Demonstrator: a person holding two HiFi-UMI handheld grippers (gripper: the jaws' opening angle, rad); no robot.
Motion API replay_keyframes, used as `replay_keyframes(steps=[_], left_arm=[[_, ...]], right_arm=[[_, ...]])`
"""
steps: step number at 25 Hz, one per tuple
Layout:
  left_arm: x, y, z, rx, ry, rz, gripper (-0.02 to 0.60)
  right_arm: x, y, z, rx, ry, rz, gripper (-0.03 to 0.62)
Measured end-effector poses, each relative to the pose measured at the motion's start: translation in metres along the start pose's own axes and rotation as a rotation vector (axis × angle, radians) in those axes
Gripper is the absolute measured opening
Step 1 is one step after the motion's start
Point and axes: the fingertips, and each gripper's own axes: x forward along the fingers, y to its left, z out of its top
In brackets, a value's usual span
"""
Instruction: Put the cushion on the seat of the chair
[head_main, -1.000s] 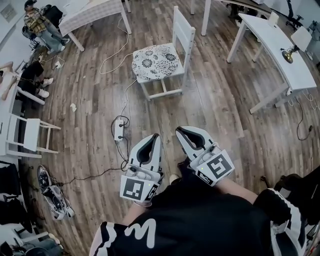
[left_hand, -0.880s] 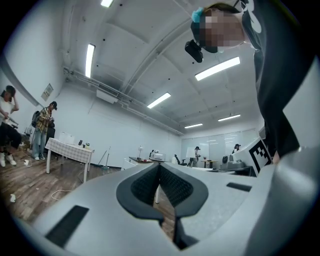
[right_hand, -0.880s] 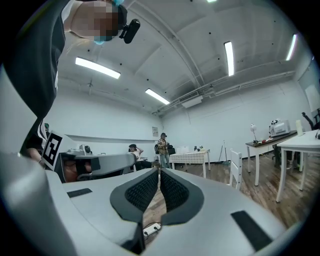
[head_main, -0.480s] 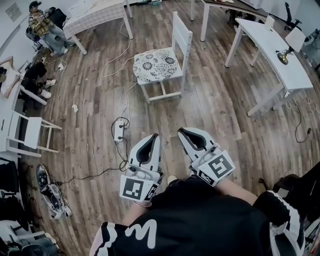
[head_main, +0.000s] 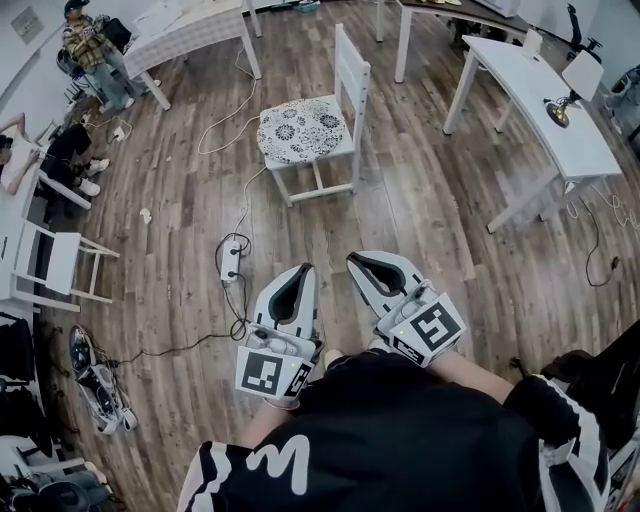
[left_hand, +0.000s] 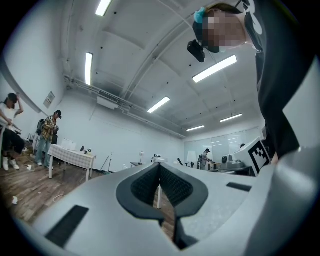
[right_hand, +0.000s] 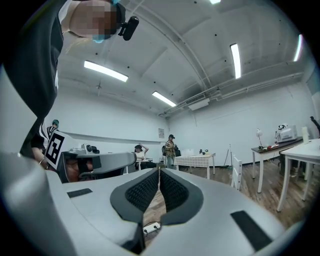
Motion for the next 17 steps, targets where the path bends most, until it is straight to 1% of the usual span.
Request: replay_keyframes(steps=[17], left_arm=[[0.008, -0.019, -0.004, 0.008, 0.012, -0.002, 0.006]], right_arm=[[-0.014, -0.009, -0.005, 0.015, 0.013, 0.015, 0.026]])
